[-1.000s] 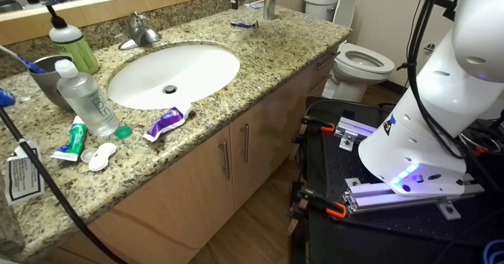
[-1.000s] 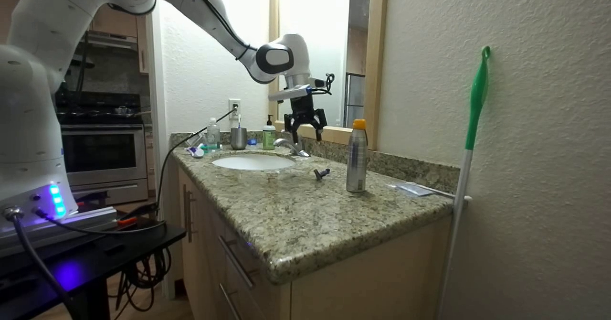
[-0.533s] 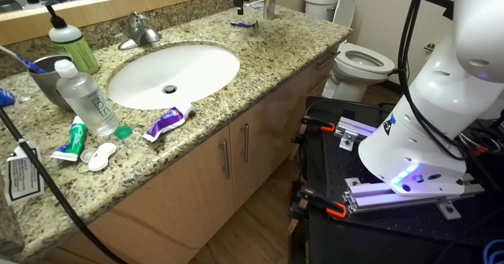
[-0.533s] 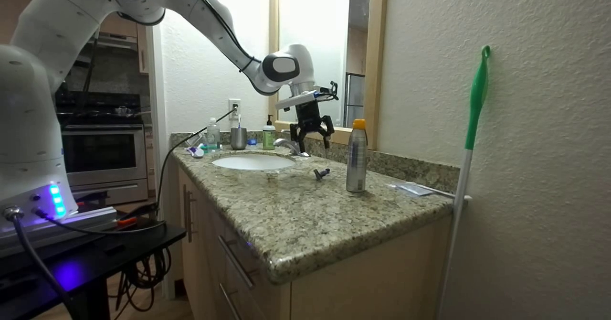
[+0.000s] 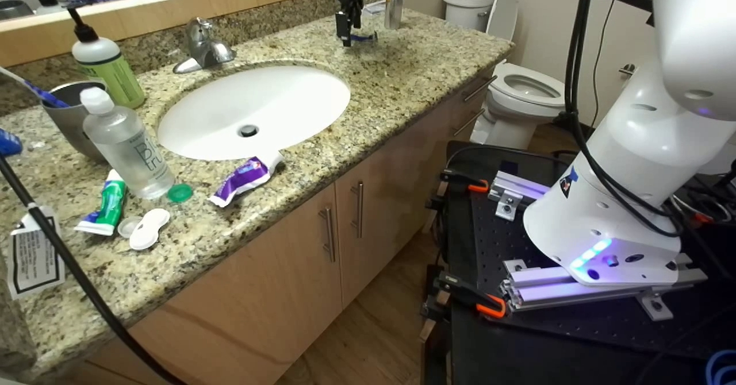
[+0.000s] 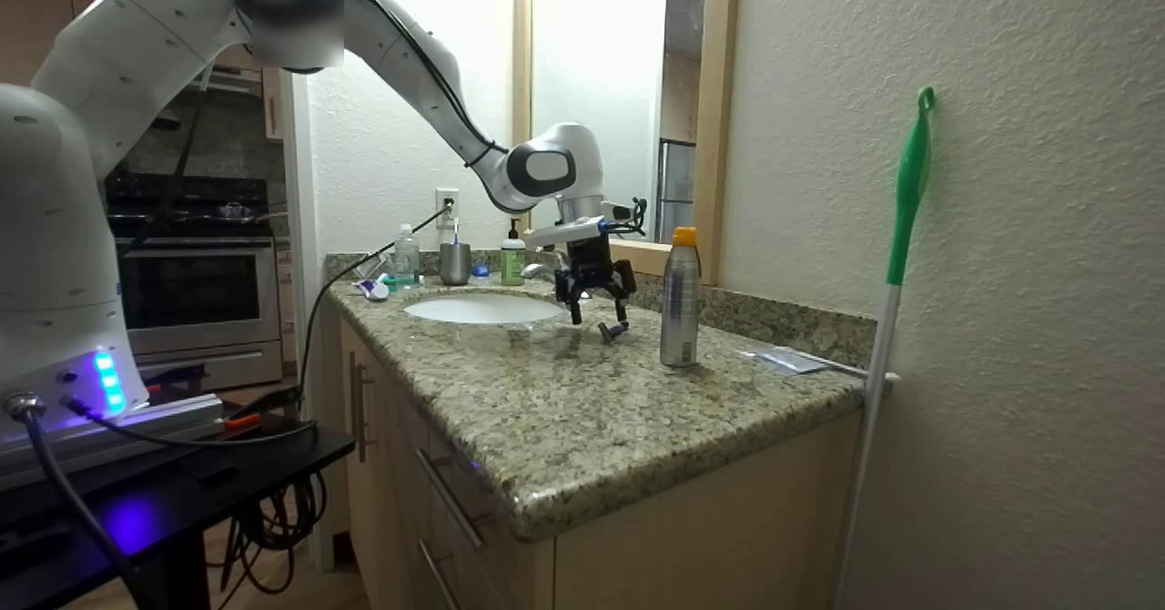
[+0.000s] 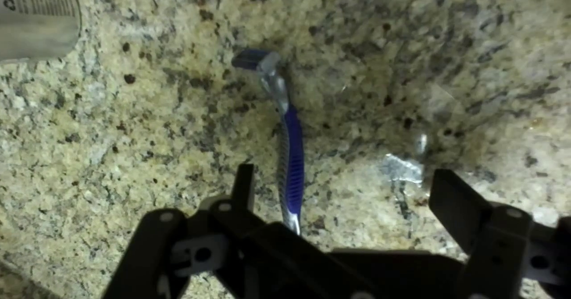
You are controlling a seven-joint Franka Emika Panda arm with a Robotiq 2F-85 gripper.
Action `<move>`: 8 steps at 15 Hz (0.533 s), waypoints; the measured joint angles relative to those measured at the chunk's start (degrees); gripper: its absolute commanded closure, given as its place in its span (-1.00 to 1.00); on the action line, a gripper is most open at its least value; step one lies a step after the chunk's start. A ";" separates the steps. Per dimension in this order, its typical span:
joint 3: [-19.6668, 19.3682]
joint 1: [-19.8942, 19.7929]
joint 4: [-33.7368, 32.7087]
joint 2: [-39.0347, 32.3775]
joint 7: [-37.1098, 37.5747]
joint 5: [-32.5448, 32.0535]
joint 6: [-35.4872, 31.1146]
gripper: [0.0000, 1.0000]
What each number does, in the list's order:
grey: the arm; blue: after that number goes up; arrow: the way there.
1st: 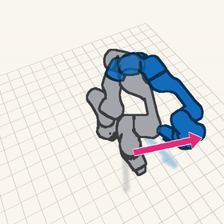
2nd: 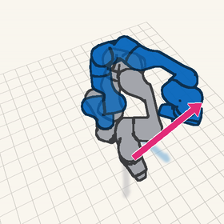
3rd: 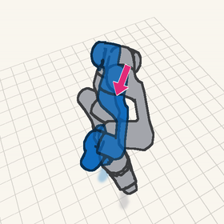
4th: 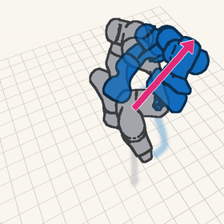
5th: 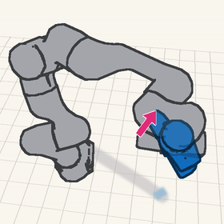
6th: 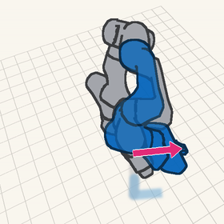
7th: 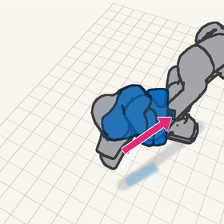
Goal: Move the shaving stick to the left side of the sink
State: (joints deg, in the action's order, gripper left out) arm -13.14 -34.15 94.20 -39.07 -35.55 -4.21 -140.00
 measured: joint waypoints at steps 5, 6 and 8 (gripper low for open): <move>2.33 -2.97 -1.43 -0.52 -2.20 2.43 -0.16 -1.00; 3.10 -4.34 -2.11 -0.89 -2.60 4.07 -0.15 -1.00; 4.44 -6.99 -3.88 -1.98 -2.98 6.71 -0.09 -1.00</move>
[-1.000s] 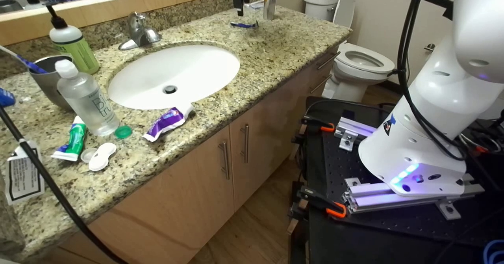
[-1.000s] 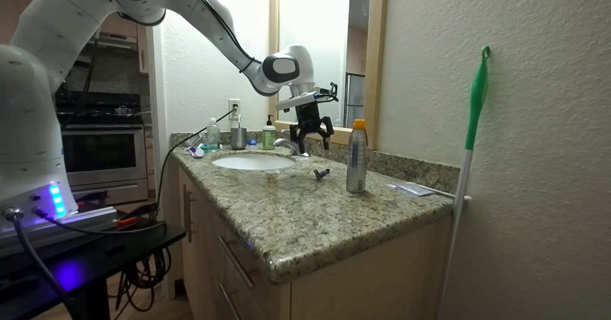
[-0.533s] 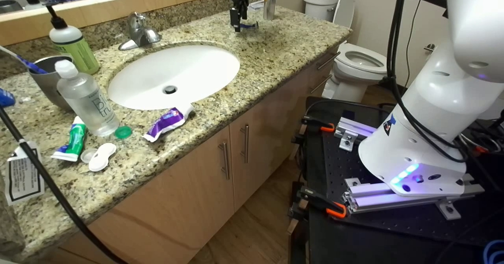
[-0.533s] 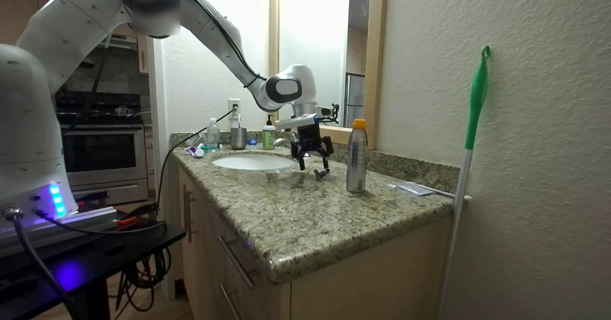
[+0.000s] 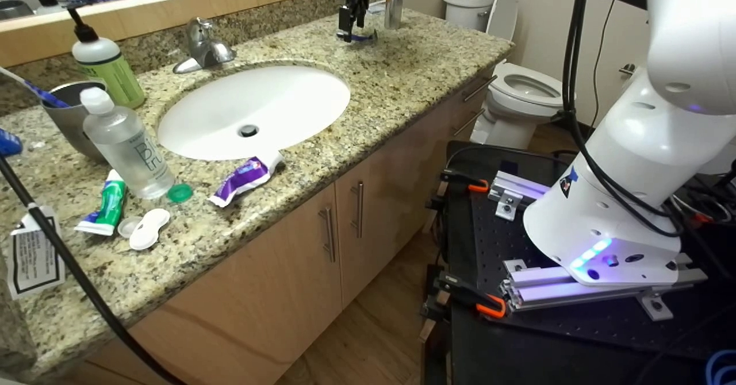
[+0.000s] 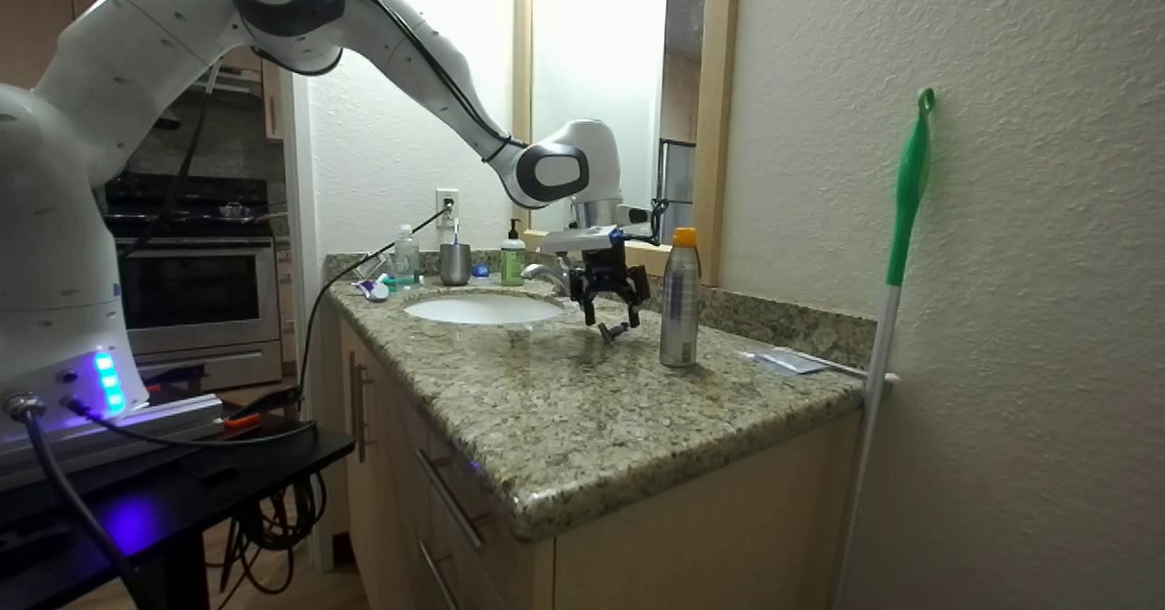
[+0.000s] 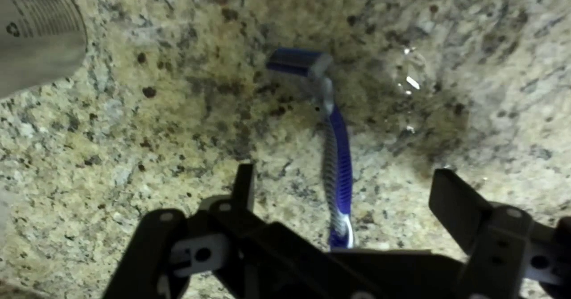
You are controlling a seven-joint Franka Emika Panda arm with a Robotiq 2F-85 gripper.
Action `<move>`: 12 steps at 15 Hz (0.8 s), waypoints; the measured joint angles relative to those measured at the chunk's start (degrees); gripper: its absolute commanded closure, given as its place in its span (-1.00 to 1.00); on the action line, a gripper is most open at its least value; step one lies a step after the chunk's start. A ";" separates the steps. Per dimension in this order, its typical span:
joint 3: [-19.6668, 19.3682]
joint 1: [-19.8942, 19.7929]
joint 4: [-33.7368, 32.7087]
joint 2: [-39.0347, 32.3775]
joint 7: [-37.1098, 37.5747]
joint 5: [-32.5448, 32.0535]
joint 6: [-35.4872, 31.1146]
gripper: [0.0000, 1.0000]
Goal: Move the shaving stick to the left side of the sink
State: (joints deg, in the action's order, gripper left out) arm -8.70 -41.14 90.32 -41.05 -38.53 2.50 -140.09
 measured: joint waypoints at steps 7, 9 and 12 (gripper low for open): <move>3.10 -1.02 -0.59 -0.62 -0.03 0.66 1.70 -0.04; 4.15 -1.03 -0.58 -0.18 -0.10 0.88 2.82 0.24; 4.85 -1.03 -0.62 0.23 -0.22 1.31 4.22 0.65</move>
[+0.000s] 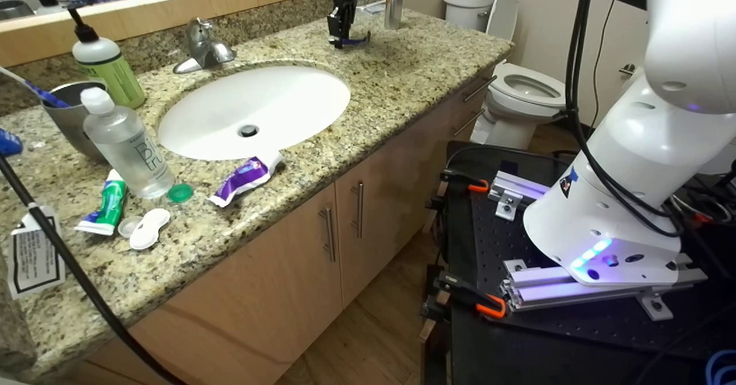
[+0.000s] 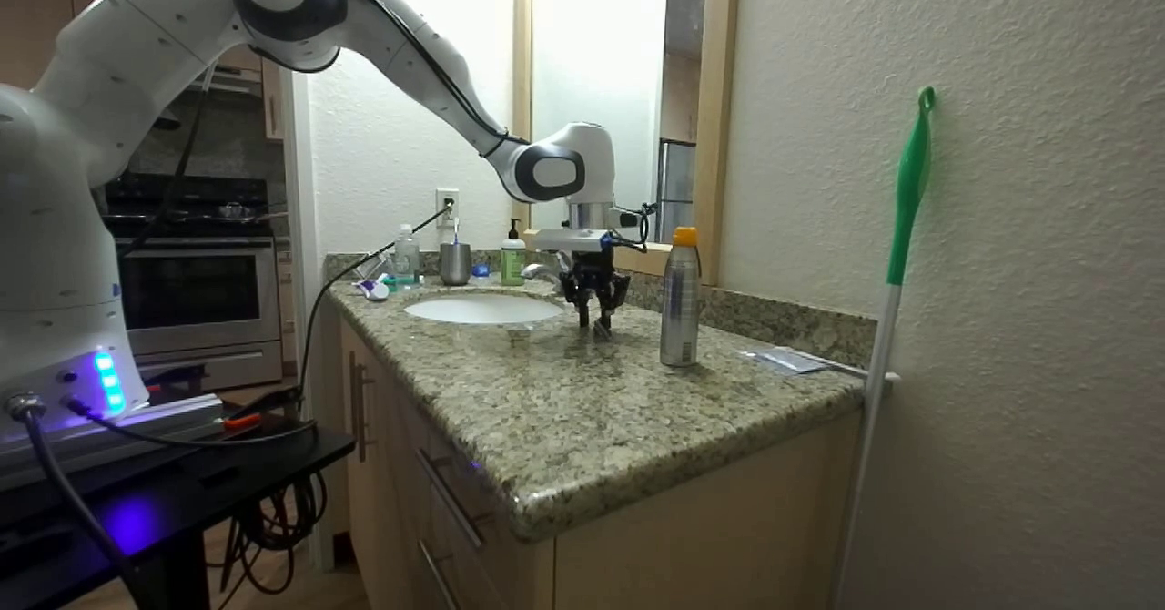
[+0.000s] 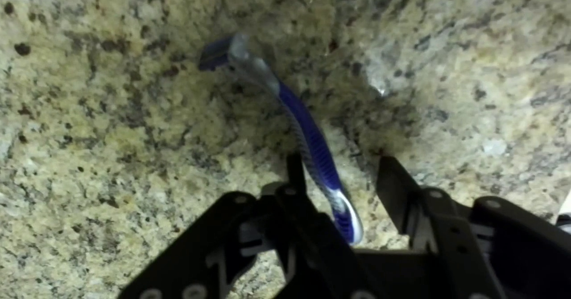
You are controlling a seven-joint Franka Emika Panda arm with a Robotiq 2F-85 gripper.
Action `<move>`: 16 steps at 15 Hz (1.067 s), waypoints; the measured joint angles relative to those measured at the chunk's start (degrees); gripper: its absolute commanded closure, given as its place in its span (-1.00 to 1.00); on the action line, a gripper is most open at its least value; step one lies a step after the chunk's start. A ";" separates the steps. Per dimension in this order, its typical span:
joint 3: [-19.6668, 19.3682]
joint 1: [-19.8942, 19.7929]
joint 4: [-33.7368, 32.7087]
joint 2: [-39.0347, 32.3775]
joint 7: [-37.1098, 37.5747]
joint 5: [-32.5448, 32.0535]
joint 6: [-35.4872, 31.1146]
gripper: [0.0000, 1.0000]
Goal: Move the shaving stick to the left side of the sink
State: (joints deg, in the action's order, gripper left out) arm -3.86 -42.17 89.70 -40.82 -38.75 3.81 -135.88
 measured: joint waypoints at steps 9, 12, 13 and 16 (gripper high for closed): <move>0.90 -0.04 -0.56 0.58 -2.04 1.07 5.34 0.92; 2.92 0.20 1.22 5.10 -8.08 2.24 14.03 0.92; 3.37 0.50 2.49 7.72 -10.37 2.39 16.56 0.92; 3.44 2.31 7.88 16.84 -17.82 2.39 22.38 0.92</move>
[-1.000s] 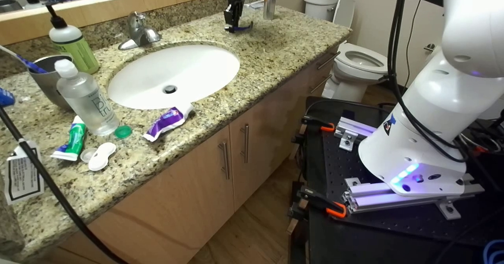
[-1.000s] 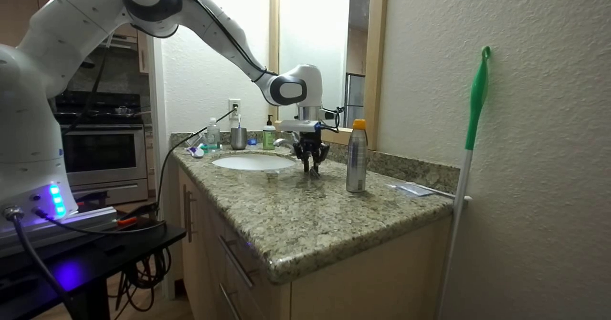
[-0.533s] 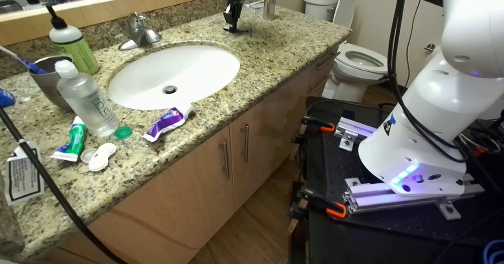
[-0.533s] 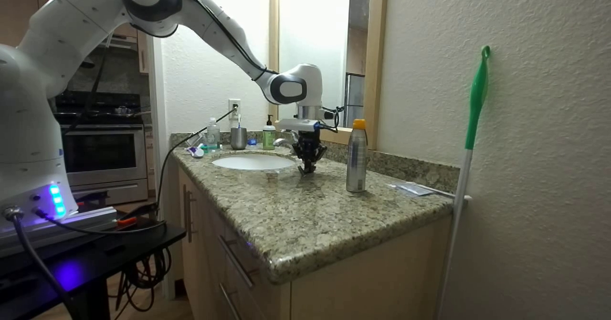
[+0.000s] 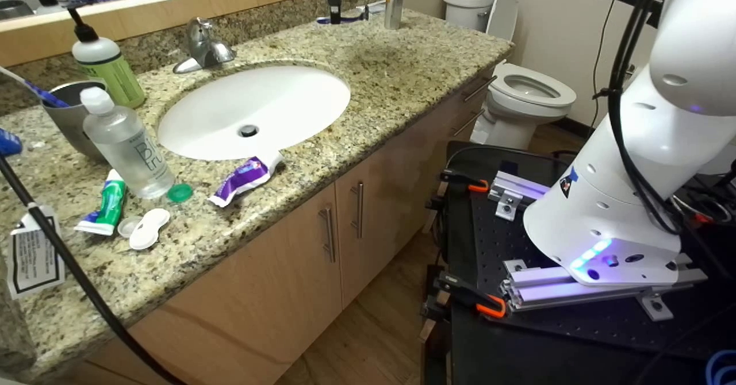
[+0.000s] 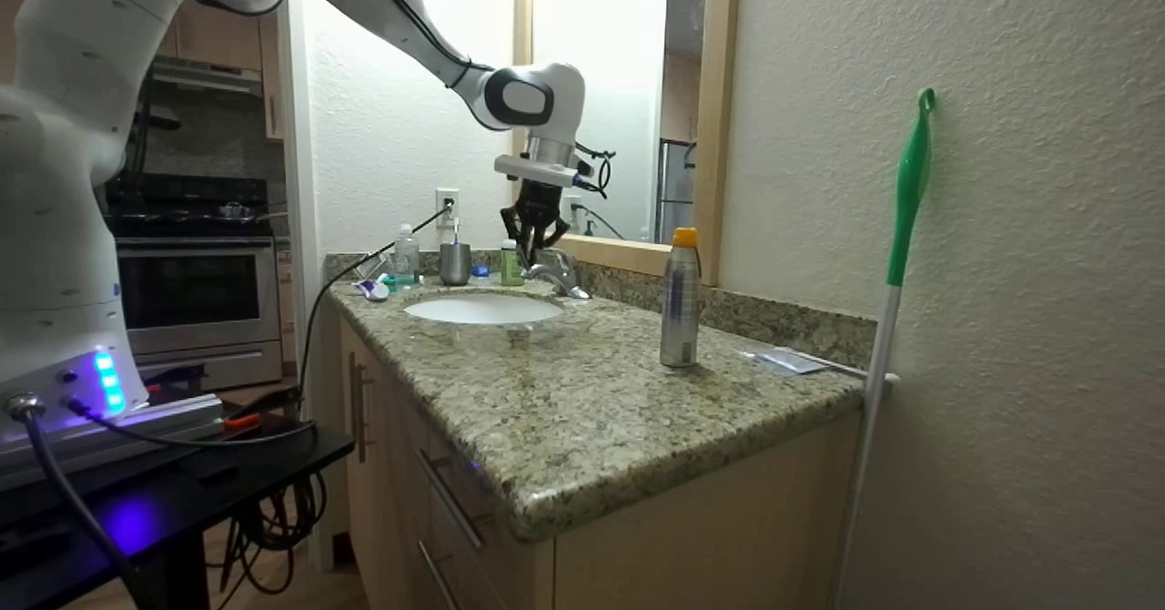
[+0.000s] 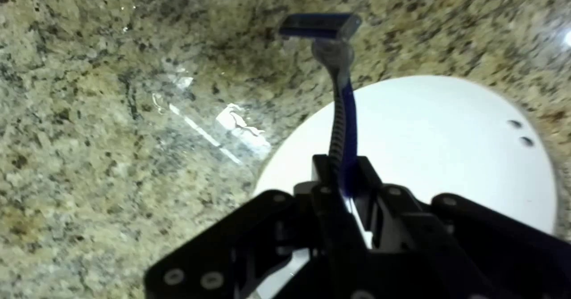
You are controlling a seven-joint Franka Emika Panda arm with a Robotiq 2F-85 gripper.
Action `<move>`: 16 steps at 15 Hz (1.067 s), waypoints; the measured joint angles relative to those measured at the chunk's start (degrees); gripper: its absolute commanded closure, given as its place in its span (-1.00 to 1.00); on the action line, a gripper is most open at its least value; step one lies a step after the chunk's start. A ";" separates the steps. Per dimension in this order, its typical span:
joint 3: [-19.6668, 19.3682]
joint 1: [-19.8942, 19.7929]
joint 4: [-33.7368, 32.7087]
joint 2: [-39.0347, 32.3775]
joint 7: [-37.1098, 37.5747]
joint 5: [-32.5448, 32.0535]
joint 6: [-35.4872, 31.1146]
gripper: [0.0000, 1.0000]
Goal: Move the shaving stick to the left side of the sink
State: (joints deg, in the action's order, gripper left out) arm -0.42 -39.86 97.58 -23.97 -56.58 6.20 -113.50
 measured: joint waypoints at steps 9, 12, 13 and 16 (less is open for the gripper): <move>-6.34 14.68 26.29 27.91 -19.44 -1.23 1.17 0.92; -8.14 20.41 33.83 36.30 -21.98 -1.16 1.33 0.68; -8.80 21.36 33.88 36.94 -21.30 -1.24 1.32 0.68; -10.25 21.63 33.15 35.53 -21.34 -1.24 1.25 0.92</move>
State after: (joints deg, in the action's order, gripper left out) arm -10.67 -18.24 130.72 11.56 -77.92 4.96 -112.25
